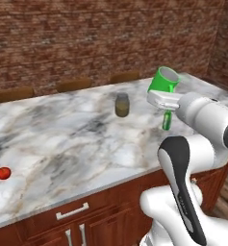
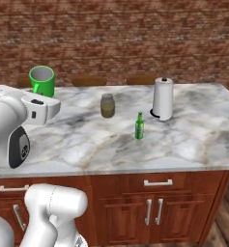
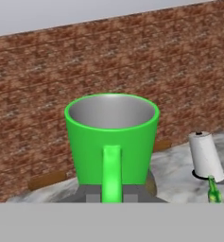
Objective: Open the cabinet directly in front. Then move the beer and the mug to the dining counter with the jar on it.
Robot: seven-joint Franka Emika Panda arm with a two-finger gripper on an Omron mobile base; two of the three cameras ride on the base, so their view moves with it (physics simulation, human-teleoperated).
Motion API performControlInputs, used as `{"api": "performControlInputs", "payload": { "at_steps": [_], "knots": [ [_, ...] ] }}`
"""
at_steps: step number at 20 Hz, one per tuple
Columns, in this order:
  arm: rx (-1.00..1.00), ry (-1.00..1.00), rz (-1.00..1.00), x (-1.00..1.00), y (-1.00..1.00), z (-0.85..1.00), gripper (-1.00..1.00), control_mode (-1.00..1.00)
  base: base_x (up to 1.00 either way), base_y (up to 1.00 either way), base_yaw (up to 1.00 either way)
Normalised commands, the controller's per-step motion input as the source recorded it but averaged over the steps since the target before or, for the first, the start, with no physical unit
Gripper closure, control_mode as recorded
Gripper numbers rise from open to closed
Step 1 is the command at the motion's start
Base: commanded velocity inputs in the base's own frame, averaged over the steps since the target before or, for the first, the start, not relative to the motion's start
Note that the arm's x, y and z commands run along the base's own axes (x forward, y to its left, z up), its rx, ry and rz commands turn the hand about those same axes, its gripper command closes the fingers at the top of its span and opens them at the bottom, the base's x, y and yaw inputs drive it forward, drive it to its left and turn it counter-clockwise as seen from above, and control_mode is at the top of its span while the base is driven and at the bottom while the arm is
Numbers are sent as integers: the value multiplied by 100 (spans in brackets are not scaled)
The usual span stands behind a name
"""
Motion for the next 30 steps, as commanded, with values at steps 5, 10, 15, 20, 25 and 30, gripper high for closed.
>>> {"api": "performControlInputs", "payload": {
  "at_steps": [5,10,15,20,25,30],
  "knots": [
    [0,0,0,0,0,0,100,100,89,0,0],
    [0,0,0,0,0,0,100,100,66,-2,1],
    [0,1,0,0,0,-1,100,-100,0,-1,1],
    [-6,30,-15,16,-1,-19,100,-100,0,0,0],
    [-10,42,-11,17,-1,-26,100,-100,0,0,0],
    [-4,29,-4,12,0,-15,100,-100,0,0,0]
  ]
}}
